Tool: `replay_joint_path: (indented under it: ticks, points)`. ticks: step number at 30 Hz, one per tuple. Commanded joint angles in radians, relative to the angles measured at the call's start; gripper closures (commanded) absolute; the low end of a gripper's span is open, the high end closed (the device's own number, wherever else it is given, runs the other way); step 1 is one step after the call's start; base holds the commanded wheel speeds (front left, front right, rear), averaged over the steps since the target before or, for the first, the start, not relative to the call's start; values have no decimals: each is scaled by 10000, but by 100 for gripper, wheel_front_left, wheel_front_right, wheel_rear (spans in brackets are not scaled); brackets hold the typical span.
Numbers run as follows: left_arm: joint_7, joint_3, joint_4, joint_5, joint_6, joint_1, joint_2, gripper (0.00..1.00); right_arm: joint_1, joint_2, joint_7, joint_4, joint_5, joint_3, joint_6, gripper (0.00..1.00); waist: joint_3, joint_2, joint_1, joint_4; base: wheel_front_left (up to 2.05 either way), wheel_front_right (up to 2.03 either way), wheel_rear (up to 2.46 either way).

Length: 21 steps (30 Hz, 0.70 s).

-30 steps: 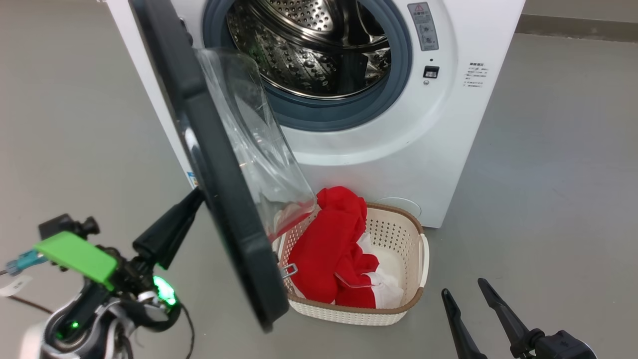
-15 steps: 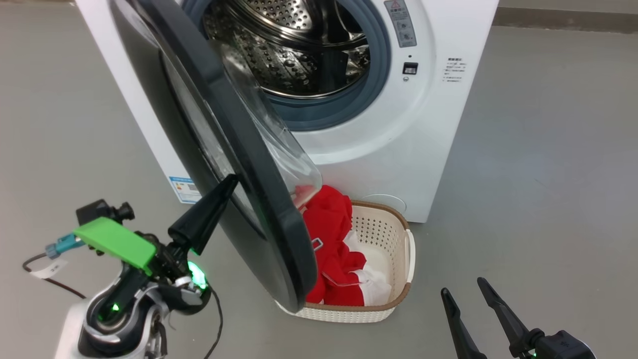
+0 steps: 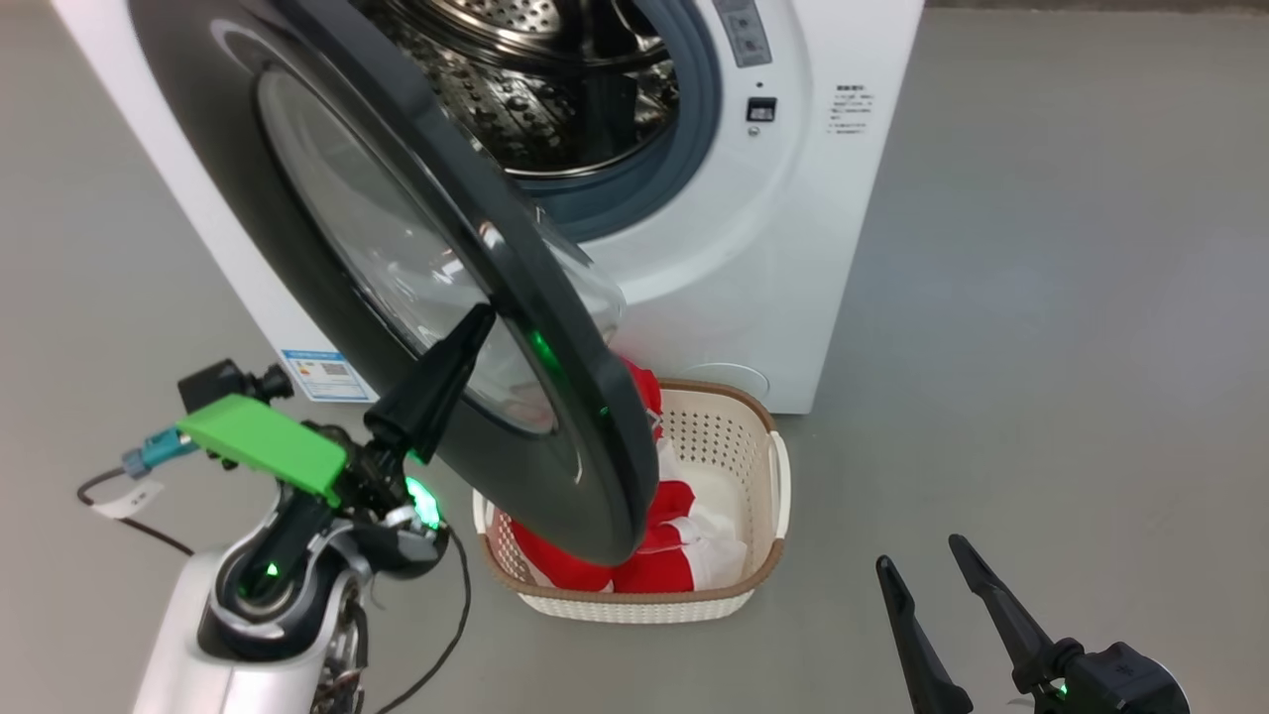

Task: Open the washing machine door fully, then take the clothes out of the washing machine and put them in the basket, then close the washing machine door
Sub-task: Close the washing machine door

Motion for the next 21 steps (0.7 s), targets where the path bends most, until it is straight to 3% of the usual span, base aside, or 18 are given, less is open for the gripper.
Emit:
replay_joint_path:
  ticks: [1, 21]
  points:
    - [-126, 171, -162, -115, -192, -577, 124, 100, -381, -51, -44, -273, -70, 233, 16, 0, 129, 0, 0, -152, 0, 0, 0]
    - [-1426, -403, 1373, -566, -671, -2394, 124, 100, -737, -51, -109, -223, -114, 252, 16, 0, 732, 0, 0, -1128, 0, 0, 0]
